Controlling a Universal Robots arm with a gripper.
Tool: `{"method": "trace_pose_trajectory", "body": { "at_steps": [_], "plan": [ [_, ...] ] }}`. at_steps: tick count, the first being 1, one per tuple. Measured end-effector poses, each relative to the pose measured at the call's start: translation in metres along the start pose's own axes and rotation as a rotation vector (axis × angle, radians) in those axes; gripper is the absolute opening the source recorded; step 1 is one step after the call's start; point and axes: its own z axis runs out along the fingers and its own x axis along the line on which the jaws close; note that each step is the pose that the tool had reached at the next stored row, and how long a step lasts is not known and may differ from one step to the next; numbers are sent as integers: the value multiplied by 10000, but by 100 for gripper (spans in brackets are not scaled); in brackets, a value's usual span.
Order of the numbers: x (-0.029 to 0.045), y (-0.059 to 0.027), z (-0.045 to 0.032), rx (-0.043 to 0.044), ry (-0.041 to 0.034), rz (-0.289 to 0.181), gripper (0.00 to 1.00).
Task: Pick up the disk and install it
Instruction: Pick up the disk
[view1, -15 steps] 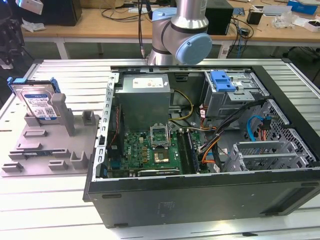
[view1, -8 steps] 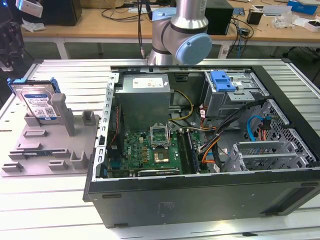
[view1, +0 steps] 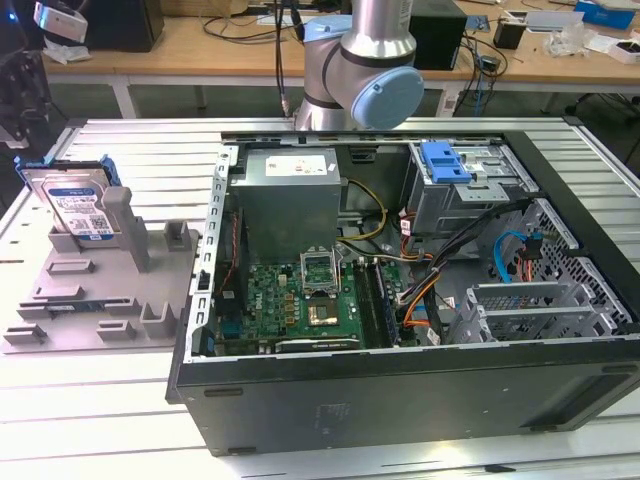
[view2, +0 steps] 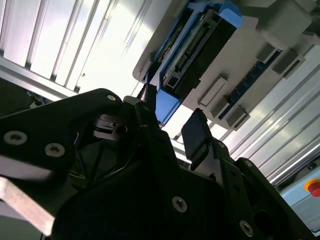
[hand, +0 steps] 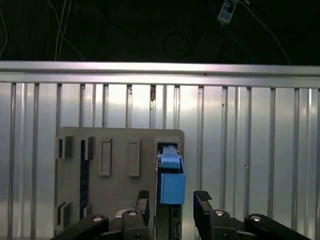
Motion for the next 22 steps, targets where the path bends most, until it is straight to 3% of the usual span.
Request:
{"method": "trace_pose_trajectory", "body": {
  "at_steps": [3, 22],
  "plan": [
    [0, -1, 28, 2, -38, -2, 48],
    [23, 19, 124, 1, -76, -1, 48]
  ]
}}
